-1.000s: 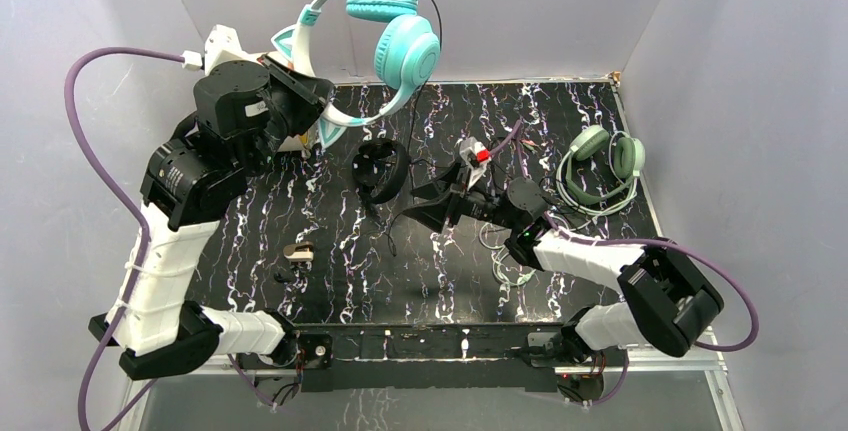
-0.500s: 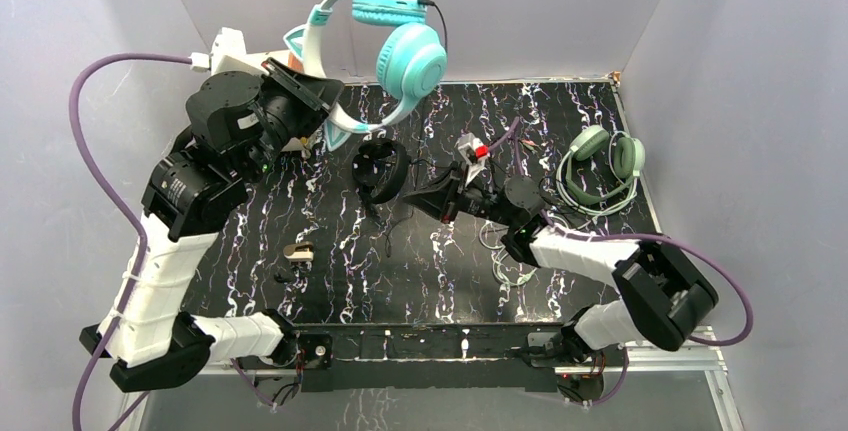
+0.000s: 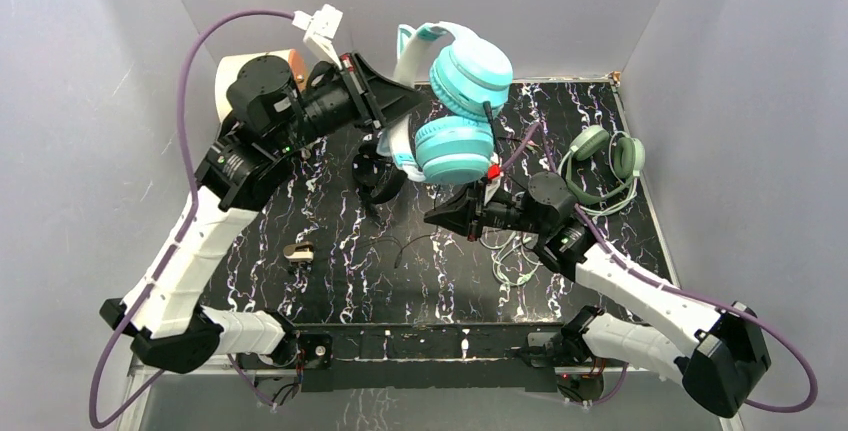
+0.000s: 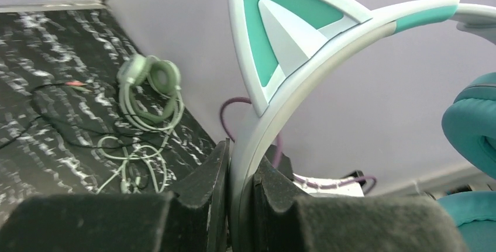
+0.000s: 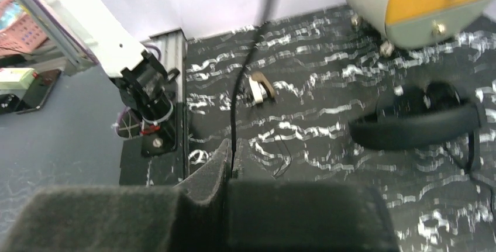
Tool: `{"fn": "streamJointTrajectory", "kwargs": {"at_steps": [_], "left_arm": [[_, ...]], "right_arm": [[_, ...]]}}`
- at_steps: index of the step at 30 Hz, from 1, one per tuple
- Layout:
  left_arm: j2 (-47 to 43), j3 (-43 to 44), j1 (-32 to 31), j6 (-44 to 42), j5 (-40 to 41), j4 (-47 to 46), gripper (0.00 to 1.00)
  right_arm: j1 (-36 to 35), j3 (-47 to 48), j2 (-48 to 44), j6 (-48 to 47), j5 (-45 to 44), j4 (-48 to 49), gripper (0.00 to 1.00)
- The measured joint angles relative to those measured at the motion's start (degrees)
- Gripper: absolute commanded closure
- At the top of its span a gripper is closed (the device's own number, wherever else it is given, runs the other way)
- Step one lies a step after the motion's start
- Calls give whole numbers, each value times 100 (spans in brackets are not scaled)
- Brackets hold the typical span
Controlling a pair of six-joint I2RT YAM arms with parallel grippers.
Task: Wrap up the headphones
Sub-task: Wrap the headphones cable around the headphones.
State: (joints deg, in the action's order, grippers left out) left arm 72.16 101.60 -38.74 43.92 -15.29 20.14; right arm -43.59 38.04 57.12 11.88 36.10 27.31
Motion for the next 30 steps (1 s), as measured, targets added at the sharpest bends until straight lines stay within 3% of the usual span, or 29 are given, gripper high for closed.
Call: {"fn": "streamJointTrajectory", "kwargs": {"at_steps": [8,15,22,30], "left_arm": [[562,-203,2,452,-2197,-1373,100],[483,-1239,2,431,-3423,-1808,100],[122,-1801,2,-413,-3707,-1145,100],[-636,-1878,2,-1434,-3163,-562,100]], "right_arm": [[44,199,-328,-328,-1062,-1624,100],[415,2122,551,-498,-1639,-3462,100],[942,2990,776,-483,-2050,-4959,100],[988,3150,557,-490,-2391,-5901,100]]}}
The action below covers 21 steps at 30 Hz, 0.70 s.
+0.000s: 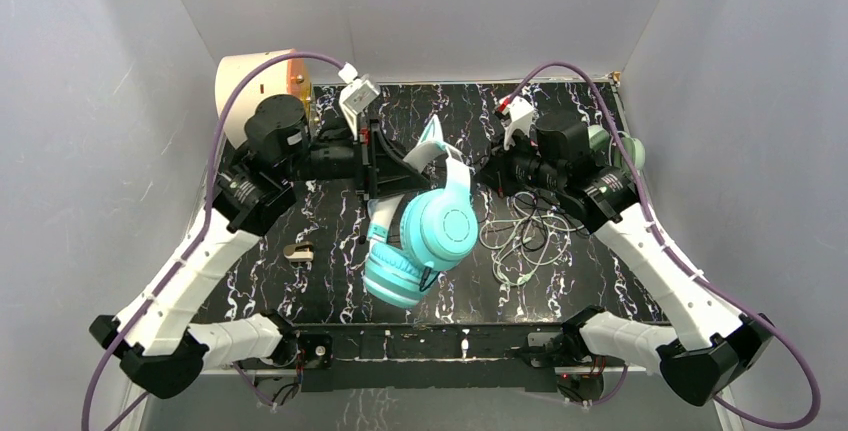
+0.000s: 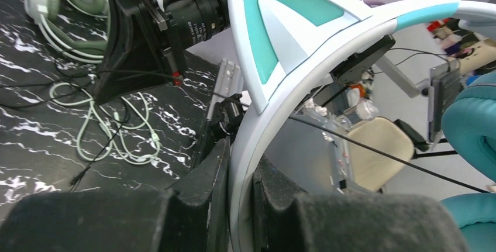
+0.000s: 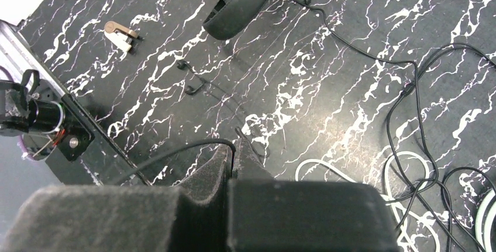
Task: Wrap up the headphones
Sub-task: Wrap the headphones cable around the headphones.
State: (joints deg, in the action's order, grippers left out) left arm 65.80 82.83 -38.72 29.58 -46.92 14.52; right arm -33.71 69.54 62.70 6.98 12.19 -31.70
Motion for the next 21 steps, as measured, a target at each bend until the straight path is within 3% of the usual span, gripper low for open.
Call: {"fn": "streamJointTrajectory", "kwargs": {"at_steps": [7,15,21], "left_arm": [[-221,-101,-2,-811,562,518,100],[74,-149,-2,-1921,1915,1810,100],[33,-844,-2,-2367,2277,2002,100]], "right_arm": [[0,866,407,-15,142,-382,100],[13,2754,1567,-326,-103,-997,100],[181,3875,2297,-684,-365,-1591,100]]}}
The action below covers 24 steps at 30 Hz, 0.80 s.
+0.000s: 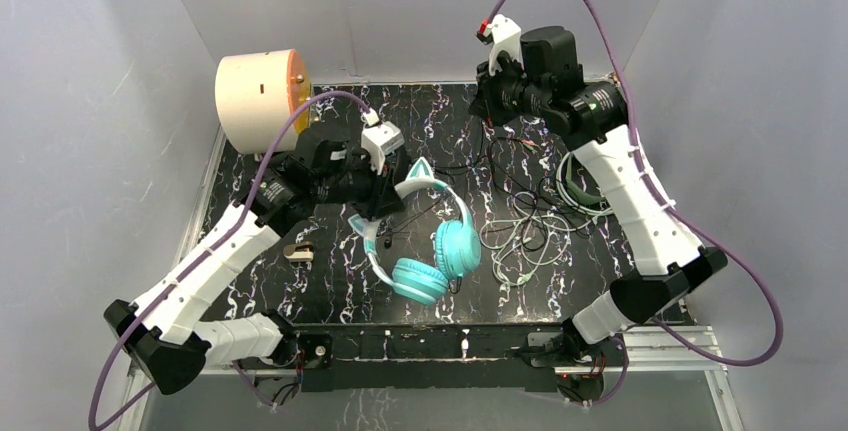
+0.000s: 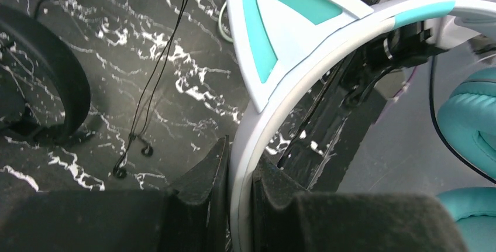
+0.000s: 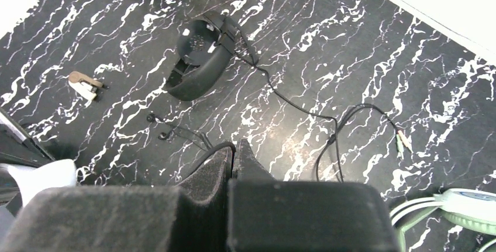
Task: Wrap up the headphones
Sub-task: Wrap the headphones cable around the headphones.
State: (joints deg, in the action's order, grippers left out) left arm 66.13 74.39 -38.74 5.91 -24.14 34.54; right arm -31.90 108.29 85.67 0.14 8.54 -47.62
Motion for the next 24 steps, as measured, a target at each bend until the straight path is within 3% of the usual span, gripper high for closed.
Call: {"fn": "streamJointTrajectory", "kwargs": {"at_steps": [8,24], "left_arm": [[175,-280,-11,-306,817,173,100],[846,-197,-28,35,5206,444,100]], "right_arm": [[39,968,553,-195,83,-645,100],[26,1961,916,-151,1088,-1486,100]]}}
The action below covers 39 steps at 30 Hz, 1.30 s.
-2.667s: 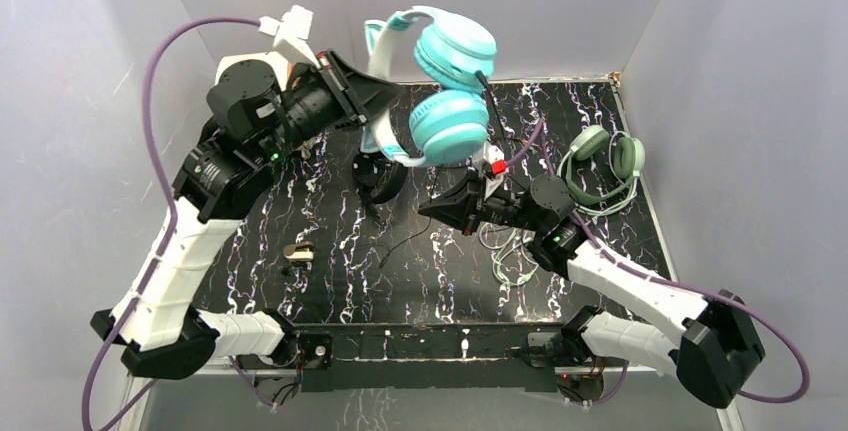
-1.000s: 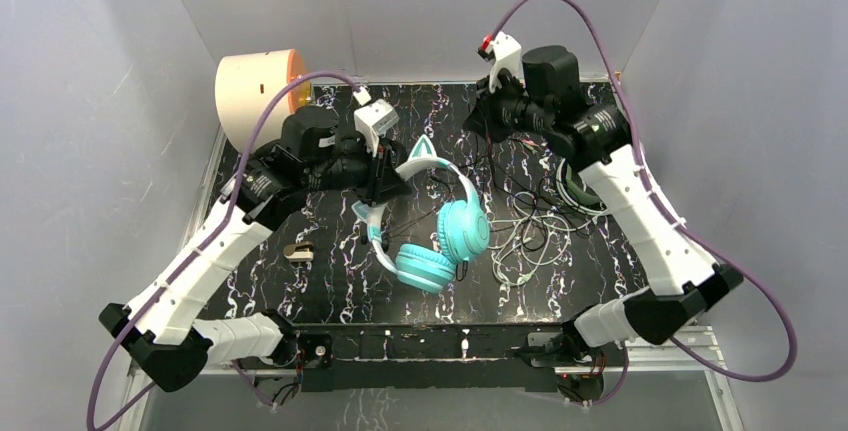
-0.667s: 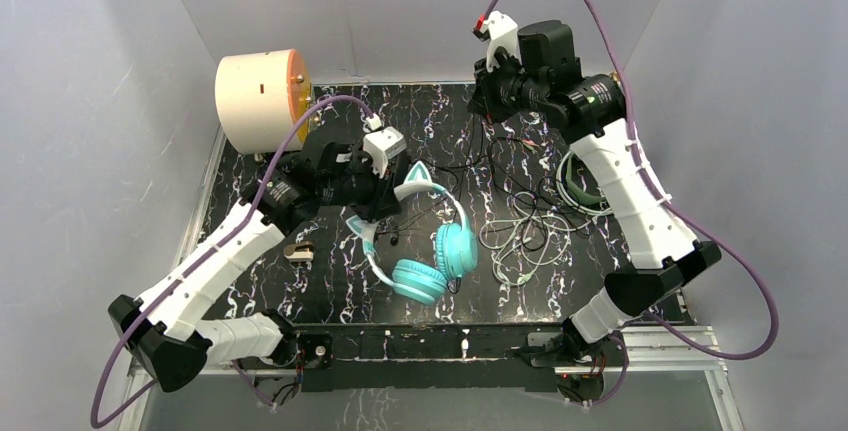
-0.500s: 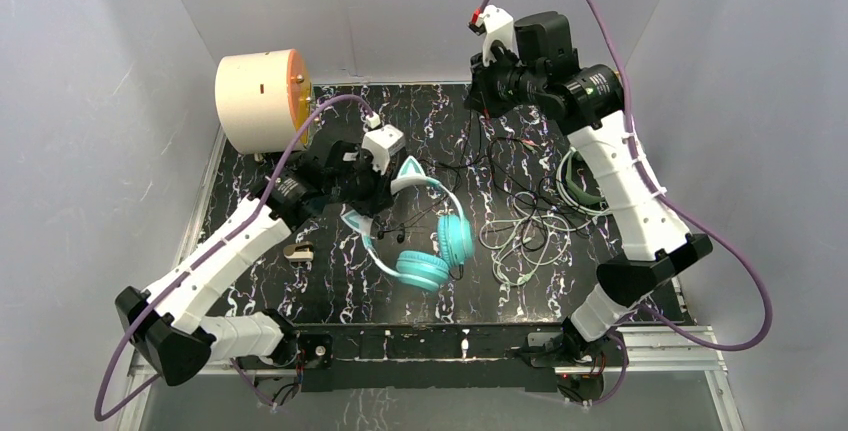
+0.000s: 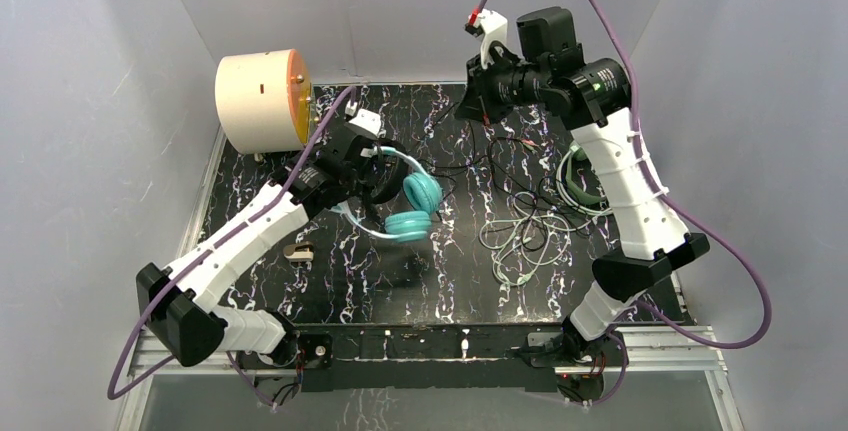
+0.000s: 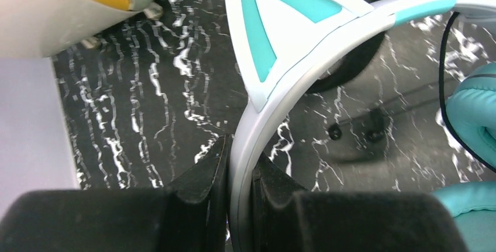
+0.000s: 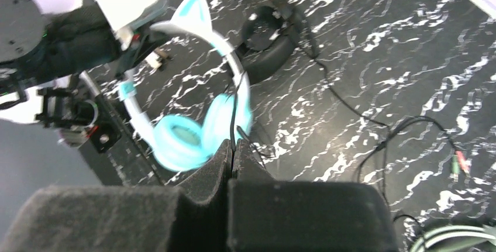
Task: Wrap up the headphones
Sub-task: Wrap the headphones cable around the headphones.
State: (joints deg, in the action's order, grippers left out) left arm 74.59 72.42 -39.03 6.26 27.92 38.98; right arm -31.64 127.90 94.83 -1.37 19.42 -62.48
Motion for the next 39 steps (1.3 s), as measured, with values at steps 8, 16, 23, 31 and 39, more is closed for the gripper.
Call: {"fn": "streamJointTrajectory", "kwargs": {"at_steps": [8,16,23,31,39], "left_arm": [[455,702,-9,544,1497,7,100],[776,1788,-87,1012,2164,-52,100],[728,2332,-96,1729,1834,-76,100],[369,2330,-94,2518,1097,55,100],[-175,2380,-46,3136,640,46,100]], "right_arm": [[-98,-933,-579,426,1071,221,100],[-367,-2741,-1563,1270,2076,1510,100],[-614,-5237,-2712,2535,1919,4317,99],[-1224,-6649,-3405,2855,933,6430,88],[-1515,-7809,-3779,2959,776,7423,33]]}}
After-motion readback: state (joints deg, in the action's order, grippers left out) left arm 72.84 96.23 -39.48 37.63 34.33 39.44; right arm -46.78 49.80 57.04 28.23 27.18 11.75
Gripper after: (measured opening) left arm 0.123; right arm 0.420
